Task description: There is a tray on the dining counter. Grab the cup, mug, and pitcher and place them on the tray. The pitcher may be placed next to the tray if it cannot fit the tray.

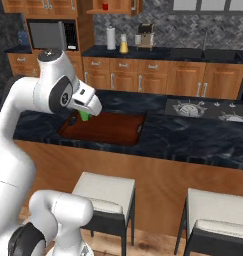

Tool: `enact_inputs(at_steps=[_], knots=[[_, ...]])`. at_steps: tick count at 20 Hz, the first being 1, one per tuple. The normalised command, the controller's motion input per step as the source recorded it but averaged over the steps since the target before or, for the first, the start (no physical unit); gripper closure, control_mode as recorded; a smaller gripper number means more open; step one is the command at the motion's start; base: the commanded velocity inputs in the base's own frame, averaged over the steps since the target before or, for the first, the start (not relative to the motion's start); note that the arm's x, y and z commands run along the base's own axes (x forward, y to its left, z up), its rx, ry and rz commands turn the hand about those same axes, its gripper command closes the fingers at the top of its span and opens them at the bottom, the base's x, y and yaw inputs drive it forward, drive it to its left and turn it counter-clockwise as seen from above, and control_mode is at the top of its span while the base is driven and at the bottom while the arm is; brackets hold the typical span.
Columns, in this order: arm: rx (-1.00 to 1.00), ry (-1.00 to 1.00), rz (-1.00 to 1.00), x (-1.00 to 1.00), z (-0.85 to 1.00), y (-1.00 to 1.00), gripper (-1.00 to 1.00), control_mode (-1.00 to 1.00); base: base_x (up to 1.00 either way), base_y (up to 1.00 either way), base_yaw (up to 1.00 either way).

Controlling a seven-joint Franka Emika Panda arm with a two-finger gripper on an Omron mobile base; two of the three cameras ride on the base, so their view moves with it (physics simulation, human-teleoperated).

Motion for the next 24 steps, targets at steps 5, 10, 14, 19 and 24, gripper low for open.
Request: enact_inputs(at_steps=[5,10,14,19,24], knots=[[-0.01,0.01,0.07,-0.53,0.14,-0.01,-1.0,-1.0,0.0,0.0,0.0],[-0.06,0.07,0.08,-0.4,0.12,0.0,-1.0,-1.0,0.0,0.0,0.0],[-0.09,0.11,0.06,-0.45,0.04,0.0,-1.0,-1.0,0.0,0.0,0.0],[-0.06,0.06,0.07,-0.45,0.0,0.0,-1.0,-1.0,0.0,0.0,0.0],[0.0,0.0,0.0,-0.21,0.0,0.0,-1.0,1.0,-0.26,0.0,0.0]])
